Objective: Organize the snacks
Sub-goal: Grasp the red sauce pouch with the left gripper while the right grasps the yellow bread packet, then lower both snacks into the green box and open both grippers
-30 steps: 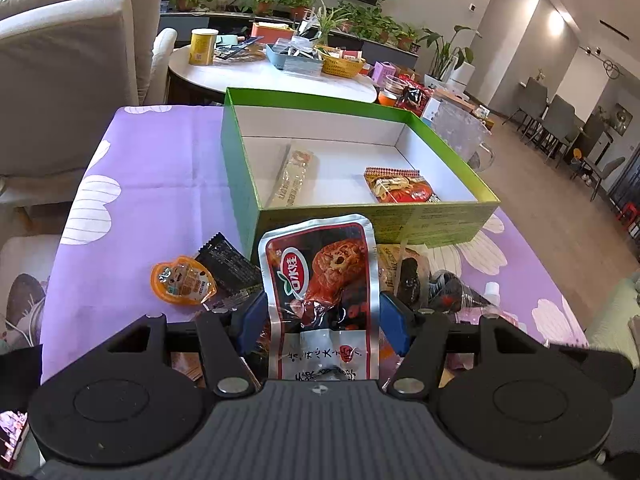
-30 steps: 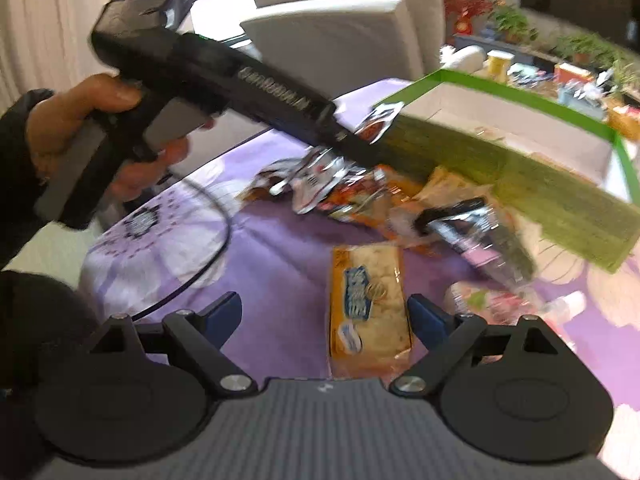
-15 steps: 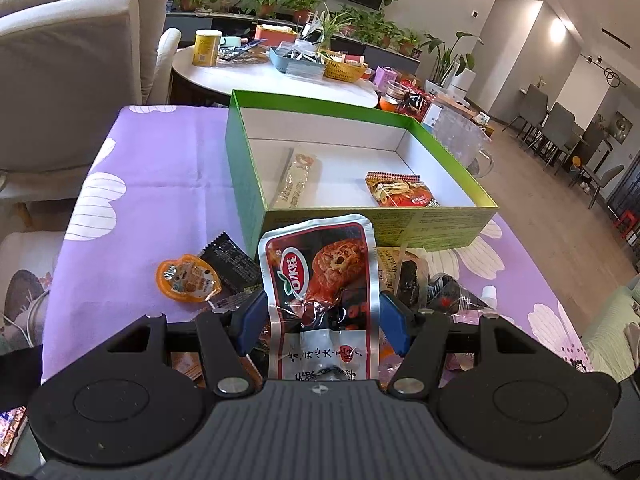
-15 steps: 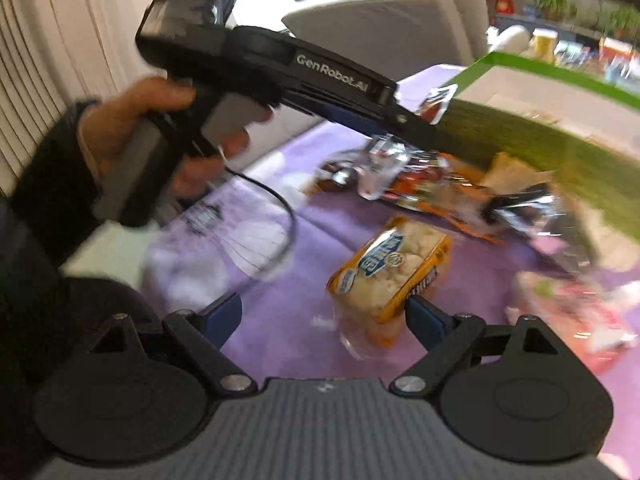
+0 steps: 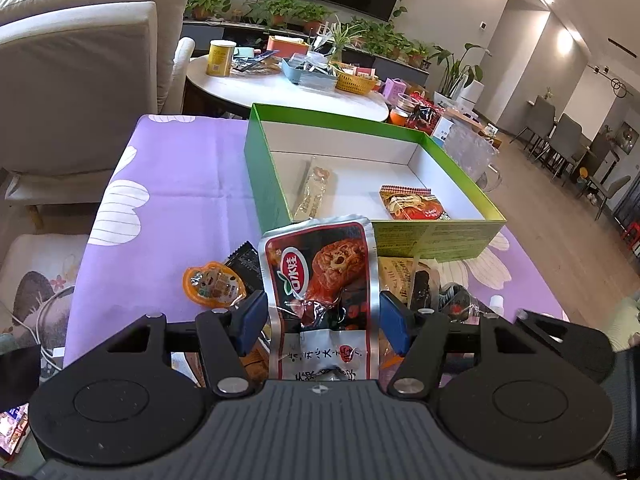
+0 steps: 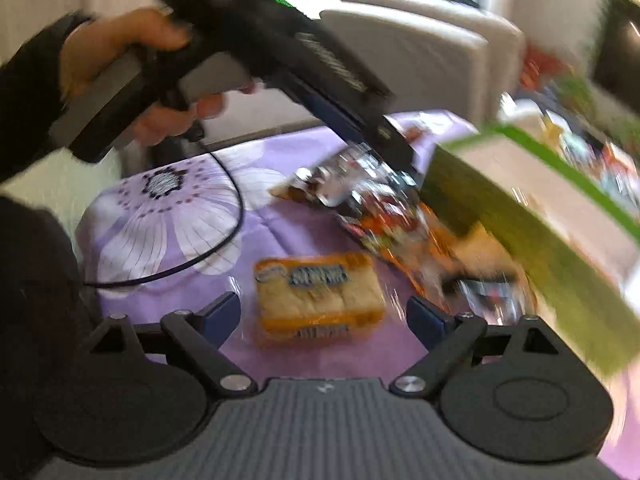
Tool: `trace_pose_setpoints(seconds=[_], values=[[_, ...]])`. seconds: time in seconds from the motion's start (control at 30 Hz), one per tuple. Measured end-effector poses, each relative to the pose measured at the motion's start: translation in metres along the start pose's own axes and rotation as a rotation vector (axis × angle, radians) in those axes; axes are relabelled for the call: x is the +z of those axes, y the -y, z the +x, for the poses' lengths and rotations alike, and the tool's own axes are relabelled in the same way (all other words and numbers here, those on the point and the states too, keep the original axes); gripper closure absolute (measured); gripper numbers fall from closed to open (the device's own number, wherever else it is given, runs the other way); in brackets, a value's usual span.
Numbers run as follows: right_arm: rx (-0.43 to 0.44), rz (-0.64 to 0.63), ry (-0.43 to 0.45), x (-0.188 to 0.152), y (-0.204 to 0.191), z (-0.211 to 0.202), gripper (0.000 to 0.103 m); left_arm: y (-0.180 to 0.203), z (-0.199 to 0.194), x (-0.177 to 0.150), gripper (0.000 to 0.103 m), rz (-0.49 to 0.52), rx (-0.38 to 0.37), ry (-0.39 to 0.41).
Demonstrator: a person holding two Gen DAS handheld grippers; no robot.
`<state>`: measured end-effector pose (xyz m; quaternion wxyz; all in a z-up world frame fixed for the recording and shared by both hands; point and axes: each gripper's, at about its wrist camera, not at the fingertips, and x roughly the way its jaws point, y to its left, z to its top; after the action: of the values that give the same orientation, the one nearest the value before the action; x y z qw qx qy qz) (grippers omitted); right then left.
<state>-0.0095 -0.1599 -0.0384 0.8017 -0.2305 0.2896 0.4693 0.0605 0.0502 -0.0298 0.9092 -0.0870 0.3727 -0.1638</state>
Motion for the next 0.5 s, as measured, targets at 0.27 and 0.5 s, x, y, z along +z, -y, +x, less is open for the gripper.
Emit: trace_pose_setpoints(seconds=[0.27,0.5], values=[[0.107,0.188,-0.118,0.006,0.023,0.035,0.049,-0.004,-0.001,0.001,0.046,-0.011,0.017,0.006],[0.012,0.268,-0.091,0.001,0.016,0.033,0.05,-0.002,0.003,0.0,0.046,-0.004,0.008,-0.004]])
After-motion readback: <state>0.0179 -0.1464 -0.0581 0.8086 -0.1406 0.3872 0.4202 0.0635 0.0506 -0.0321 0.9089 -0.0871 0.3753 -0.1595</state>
